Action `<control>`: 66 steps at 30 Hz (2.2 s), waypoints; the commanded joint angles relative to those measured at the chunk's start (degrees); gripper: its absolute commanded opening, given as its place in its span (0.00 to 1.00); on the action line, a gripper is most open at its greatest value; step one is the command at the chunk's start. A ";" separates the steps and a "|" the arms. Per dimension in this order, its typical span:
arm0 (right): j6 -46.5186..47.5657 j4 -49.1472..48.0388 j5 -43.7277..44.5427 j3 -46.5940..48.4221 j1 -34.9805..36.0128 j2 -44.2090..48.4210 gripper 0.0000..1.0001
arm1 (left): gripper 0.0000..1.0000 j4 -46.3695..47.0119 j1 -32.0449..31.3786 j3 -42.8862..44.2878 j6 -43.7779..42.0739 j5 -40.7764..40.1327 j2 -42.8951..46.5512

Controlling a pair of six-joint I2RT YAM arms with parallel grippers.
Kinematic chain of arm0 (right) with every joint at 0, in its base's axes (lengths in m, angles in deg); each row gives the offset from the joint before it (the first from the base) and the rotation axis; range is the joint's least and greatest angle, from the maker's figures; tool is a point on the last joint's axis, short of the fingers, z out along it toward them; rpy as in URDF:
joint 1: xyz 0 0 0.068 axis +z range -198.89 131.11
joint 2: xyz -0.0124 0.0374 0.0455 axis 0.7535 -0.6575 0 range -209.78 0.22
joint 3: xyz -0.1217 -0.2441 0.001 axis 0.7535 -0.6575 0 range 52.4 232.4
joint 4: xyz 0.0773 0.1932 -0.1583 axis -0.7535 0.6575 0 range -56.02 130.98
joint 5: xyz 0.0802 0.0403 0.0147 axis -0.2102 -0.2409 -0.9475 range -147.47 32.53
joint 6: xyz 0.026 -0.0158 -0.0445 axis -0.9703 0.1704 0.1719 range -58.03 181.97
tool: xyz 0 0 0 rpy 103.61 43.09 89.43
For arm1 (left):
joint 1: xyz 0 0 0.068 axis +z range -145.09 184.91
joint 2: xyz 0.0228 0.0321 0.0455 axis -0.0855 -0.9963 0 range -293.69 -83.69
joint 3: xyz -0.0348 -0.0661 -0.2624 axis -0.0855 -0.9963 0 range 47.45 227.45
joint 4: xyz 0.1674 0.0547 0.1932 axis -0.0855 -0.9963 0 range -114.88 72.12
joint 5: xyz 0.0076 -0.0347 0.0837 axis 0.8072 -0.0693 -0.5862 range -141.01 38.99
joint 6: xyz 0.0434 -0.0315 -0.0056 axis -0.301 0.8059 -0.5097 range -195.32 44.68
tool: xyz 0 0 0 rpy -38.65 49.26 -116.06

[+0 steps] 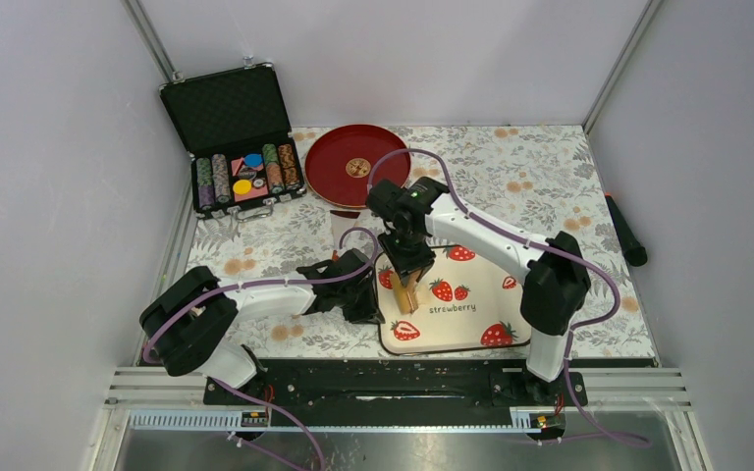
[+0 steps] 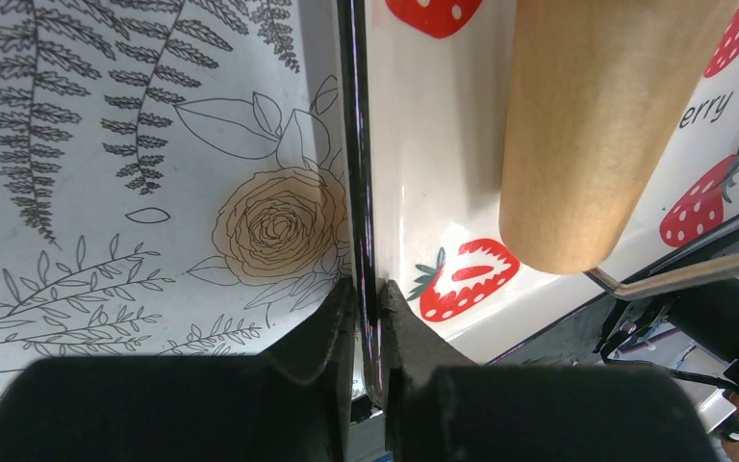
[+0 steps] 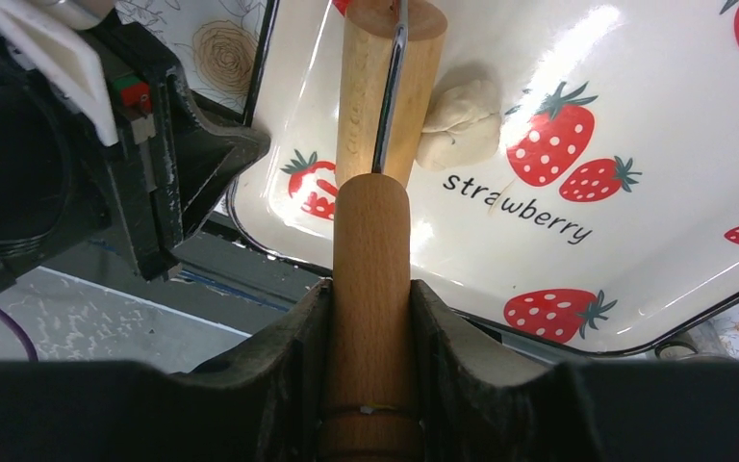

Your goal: Roll out the dumpling wrappers from the dough

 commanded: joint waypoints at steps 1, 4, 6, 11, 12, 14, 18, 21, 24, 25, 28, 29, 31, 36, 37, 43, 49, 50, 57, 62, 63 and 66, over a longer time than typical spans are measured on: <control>-0.35 0.33 -0.78 4.52 0.14 5.80 0.00 | 0.00 -4.59 -0.52 -1.44 -2.25 -2.91 -1.70; -0.85 0.50 -0.17 6.59 0.01 7.43 0.00 | 0.00 -4.65 -0.60 -1.48 -2.22 -2.89 -1.73; -0.91 1.46 0.43 7.86 -0.35 7.71 0.00 | 0.00 -4.66 -0.56 -1.45 -2.25 -2.88 -1.70; -0.85 3.66 1.94 7.10 -2.11 7.20 0.00 | 0.00 -4.61 -0.61 -1.47 -2.29 -2.84 -1.69; -0.99 3.65 2.01 6.32 -2.69 7.38 0.00 | 0.00 -4.61 -0.61 -1.48 -2.29 -2.80 -1.72; -1.37 3.41 1.90 4.46 -4.03 7.85 0.00 | 0.00 -4.62 -0.54 -1.47 -2.28 -2.89 -1.67; -1.20 2.10 0.68 1.08 -6.58 8.91 0.00 | 0.00 -4.65 -0.58 -1.44 -2.27 -2.86 -1.78; -0.60 2.02 -0.34 -0.08 -7.76 8.55 0.00 | 0.00 -4.66 -0.60 -1.39 -2.38 -2.81 -1.78; -0.24 1.80 -0.88 -0.65 -8.25 7.91 0.00 | 0.00 -4.65 -0.57 -1.32 -2.38 -2.81 -1.82; -0.14 1.55 -1.19 -0.91 -8.24 7.63 0.00 | 0.00 -4.66 -0.56 -1.36 -2.34 -2.83 -1.89; -0.09 0.90 -1.82 -1.73 -8.22 6.76 0.00 | 0.00 -4.66 -0.60 -1.35 -2.35 -2.87 -1.89; 0.00 0.57 -1.90 -2.12 -8.24 6.61 0.00 | 0.00 -4.66 -0.61 -1.37 -2.38 -2.87 -1.85; 0.01 -0.05 -1.96 -3.01 -8.24 6.38 0.00 | 0.00 -4.66 -0.59 -1.34 -2.34 -2.85 -1.90; 0.08 -1.08 -2.32 -4.98 -8.26 6.19 0.00 | 0.00 -4.60 -0.53 -1.38 -2.32 -2.87 -1.85; 0.09 -1.36 -2.55 -5.34 -8.25 6.23 0.00 | 0.00 -4.63 -0.60 -1.35 -2.36 -2.85 -1.90; -0.15 -2.66 -3.87 -6.56 -8.21 6.04 0.00 | 0.00 -4.64 -0.53 -1.35 -2.29 -2.84 -1.92; -0.27 -3.34 -5.71 -6.58 -8.19 5.80 0.00 | 0.00 -4.66 -0.56 -1.38 -2.27 -2.86 -1.91; -0.33 -3.46 -5.98 -6.65 -8.13 5.73 0.00 | 0.00 -4.66 -0.52 -1.34 -2.29 -2.82 -1.95; -1.09 -4.30 -7.17 -7.82 -7.05 4.73 0.00 | 0.00 -4.66 -0.58 -1.38 -2.28 -2.88 -1.94; -1.62 -4.96 -7.45 -8.34 -5.90 4.23 0.00 | 0.00 -4.65 -0.61 -1.26 -2.31 -2.82 -2.15; -1.74 -5.03 -7.57 -8.34 -5.67 4.13 0.00 | 0.00 -4.64 -0.56 -1.30 -2.23 -2.85 -2.10; -2.01 -5.25 -7.82 -8.34 -4.92 3.88 0.00 | 0.00 -4.64 -0.58 -1.31 -2.25 -2.87 -2.04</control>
